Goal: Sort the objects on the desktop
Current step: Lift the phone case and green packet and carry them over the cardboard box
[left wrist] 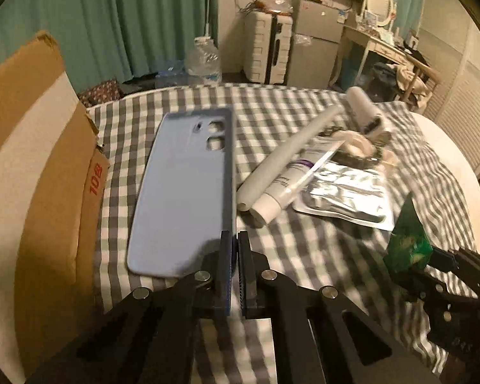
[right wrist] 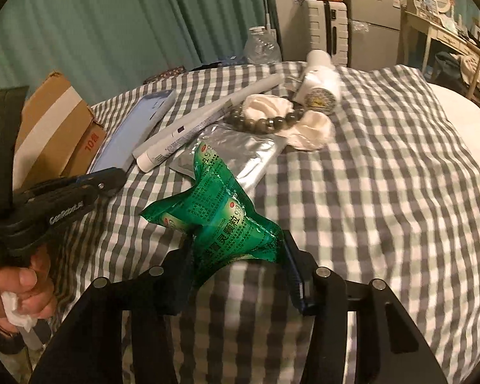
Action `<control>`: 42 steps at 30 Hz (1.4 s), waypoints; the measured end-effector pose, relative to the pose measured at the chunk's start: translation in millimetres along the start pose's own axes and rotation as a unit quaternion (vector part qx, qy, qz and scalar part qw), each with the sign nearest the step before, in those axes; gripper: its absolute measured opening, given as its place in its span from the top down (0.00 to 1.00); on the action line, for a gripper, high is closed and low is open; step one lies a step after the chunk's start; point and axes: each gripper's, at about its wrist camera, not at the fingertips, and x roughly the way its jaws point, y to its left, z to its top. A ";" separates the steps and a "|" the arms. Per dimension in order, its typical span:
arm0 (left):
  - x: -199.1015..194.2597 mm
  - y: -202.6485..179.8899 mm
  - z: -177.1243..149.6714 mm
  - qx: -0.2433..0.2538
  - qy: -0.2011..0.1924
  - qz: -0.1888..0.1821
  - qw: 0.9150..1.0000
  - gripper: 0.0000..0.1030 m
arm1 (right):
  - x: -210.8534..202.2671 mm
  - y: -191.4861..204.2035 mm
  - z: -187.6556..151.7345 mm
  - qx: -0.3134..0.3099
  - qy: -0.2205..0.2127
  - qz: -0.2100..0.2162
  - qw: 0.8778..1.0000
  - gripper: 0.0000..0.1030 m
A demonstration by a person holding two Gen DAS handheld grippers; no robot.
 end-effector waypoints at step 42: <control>-225.8 -14.4 2.8 -0.019 -0.170 0.018 0.985 0.97 | -199.8 47.4 6.3 -0.007 -0.172 -0.016 0.985 0.54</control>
